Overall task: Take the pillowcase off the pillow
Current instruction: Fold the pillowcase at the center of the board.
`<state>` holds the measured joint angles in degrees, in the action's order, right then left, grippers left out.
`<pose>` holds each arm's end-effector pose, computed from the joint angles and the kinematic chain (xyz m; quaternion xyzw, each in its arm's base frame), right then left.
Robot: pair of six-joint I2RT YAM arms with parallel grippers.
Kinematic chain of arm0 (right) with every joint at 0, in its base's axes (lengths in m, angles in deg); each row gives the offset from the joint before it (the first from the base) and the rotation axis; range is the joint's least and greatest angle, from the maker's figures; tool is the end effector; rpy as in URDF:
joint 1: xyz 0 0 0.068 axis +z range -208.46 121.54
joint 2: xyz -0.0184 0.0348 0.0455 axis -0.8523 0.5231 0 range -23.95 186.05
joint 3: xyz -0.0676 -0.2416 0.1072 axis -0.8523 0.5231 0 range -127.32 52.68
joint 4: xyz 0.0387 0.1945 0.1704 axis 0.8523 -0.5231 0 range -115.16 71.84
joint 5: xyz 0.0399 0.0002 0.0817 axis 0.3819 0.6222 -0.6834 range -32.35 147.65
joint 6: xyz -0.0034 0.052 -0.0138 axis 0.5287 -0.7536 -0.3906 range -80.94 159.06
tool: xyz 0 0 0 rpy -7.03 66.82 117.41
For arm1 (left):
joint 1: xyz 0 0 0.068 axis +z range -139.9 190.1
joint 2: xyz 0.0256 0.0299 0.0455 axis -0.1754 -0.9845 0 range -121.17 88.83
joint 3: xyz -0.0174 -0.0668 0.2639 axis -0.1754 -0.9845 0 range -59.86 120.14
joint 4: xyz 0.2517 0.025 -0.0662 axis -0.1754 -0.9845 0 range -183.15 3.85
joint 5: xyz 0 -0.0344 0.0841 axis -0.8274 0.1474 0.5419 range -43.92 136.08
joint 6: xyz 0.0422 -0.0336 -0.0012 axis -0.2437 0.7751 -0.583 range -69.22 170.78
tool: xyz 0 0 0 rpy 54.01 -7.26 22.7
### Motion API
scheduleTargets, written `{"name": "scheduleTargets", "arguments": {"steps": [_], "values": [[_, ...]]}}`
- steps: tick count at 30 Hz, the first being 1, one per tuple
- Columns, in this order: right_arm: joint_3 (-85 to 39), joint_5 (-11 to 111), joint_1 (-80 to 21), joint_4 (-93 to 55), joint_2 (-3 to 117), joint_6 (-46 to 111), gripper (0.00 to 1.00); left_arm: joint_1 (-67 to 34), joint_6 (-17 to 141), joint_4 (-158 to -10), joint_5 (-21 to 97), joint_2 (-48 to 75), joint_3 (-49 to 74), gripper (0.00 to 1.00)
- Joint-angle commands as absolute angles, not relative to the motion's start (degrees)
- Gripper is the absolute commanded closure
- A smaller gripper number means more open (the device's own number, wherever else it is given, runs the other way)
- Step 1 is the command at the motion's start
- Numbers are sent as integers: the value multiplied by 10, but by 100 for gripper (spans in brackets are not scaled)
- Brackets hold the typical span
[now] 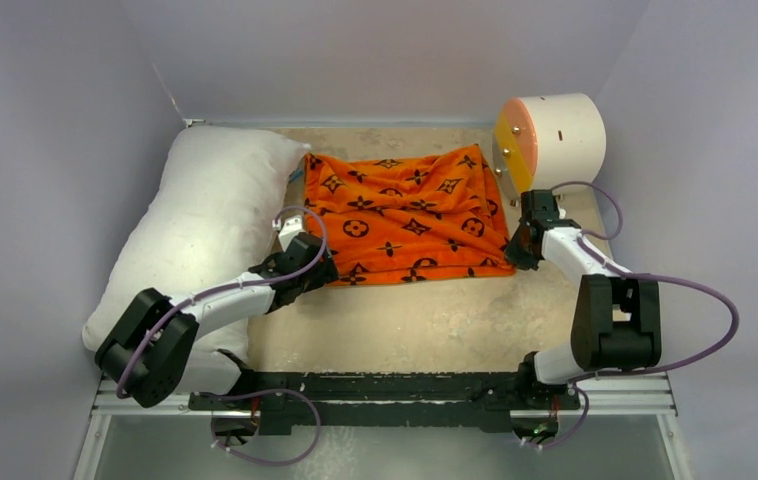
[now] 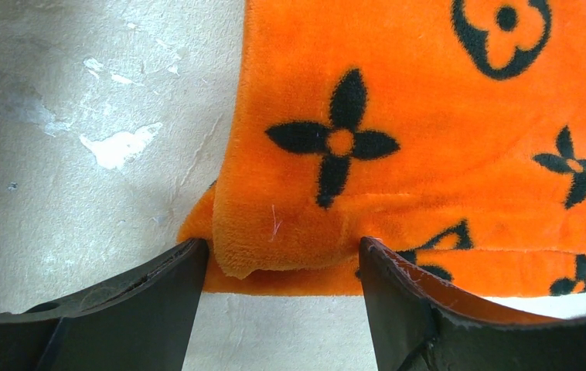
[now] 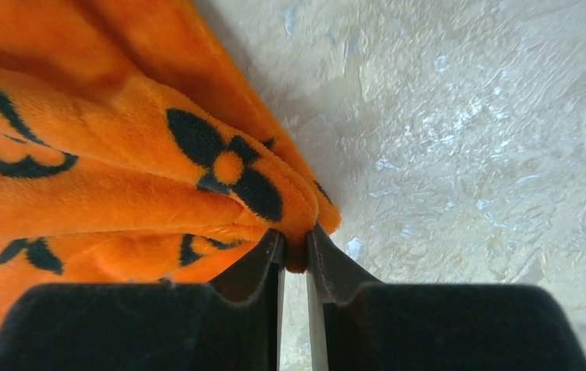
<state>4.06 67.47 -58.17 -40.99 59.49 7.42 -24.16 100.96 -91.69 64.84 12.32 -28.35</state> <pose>0.2837 -0.0046 0.1930 0.2815 0.9148 -0.0027 0.2895 0.2068 -0.1270 0.1562 -0.1831 0.9121 -0.1103 0.3498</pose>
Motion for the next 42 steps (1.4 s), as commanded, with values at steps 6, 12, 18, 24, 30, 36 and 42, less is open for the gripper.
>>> {"name": "scheduleTargets", "arguments": {"steps": [6, 12, 18, 24, 30, 36, 42], "values": [[53, 659, -584, -381, 595, 91, 85, -235, 1011, -1030, 698, 144, -278, 30], [52, 654, -584, -375, 599, 101, 86, -225, 1022, -1027, 716, 195, -272, 39], [53, 648, -584, -373, 600, 104, 87, -225, 1037, -979, 712, 200, -277, 39], [53, 643, -583, -371, 601, 107, 88, -225, 1039, -936, 690, 170, -260, 40], [54, 642, -582, -371, 601, 108, 88, -225, 1046, -915, 671, 138, -251, 51], [53, 641, -582, -370, 602, 109, 89, -218, 1038, -935, 692, 154, -243, 59], [53, 638, -582, -369, 602, 111, 90, -190, 1017, -957, 685, 174, -228, 79]]}}
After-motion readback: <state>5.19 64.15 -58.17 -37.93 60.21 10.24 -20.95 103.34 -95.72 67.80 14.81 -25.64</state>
